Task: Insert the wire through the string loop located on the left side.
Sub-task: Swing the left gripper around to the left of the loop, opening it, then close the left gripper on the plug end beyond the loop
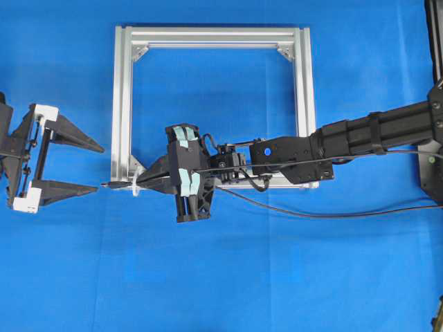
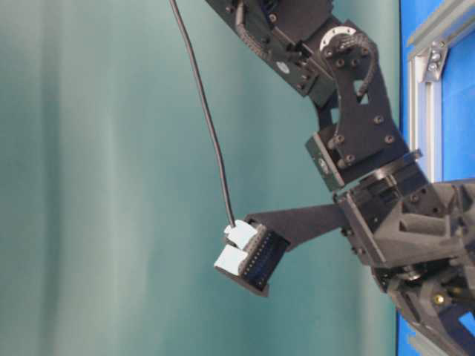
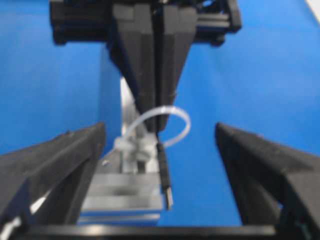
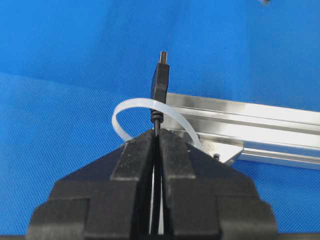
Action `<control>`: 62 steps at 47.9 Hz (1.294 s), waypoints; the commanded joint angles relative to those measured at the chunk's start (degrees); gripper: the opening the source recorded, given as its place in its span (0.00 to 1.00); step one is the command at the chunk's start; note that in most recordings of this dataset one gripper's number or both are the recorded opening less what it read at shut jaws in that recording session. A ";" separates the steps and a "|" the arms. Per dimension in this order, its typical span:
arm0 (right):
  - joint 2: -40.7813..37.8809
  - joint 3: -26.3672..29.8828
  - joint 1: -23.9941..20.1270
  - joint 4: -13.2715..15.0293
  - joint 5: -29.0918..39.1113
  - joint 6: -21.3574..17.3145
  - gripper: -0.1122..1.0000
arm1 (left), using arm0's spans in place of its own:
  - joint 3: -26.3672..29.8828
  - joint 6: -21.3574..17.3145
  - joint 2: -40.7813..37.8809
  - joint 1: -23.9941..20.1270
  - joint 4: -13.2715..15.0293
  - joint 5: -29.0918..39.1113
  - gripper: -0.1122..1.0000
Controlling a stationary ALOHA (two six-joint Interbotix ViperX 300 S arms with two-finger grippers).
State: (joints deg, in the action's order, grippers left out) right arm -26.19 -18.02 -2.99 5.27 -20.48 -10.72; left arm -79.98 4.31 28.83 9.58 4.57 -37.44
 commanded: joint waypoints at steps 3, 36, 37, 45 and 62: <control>1.23 1.14 0.18 -0.09 -0.18 -0.09 0.10 | 1.23 0.09 -0.44 0.26 -0.26 0.09 0.94; 1.23 1.14 0.44 -0.09 -0.18 -0.09 0.10 | 9.05 0.88 -22.94 0.26 -0.18 -0.26 0.92; 1.23 1.14 0.44 -0.09 -0.18 -0.09 0.10 | 8.96 0.88 -22.85 0.18 -0.18 -0.35 0.92; 1.23 1.14 0.53 -0.09 -0.26 -0.09 0.10 | 8.61 0.79 -22.59 0.26 -0.18 -0.35 0.92; 1.23 1.14 0.62 -0.09 -0.18 -0.09 0.10 | 8.88 0.79 -22.59 0.26 -0.26 -0.44 0.92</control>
State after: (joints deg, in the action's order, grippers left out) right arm -26.19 -18.02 -2.64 5.27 -20.48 -10.72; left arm -71.81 5.19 5.63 9.67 4.48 -37.35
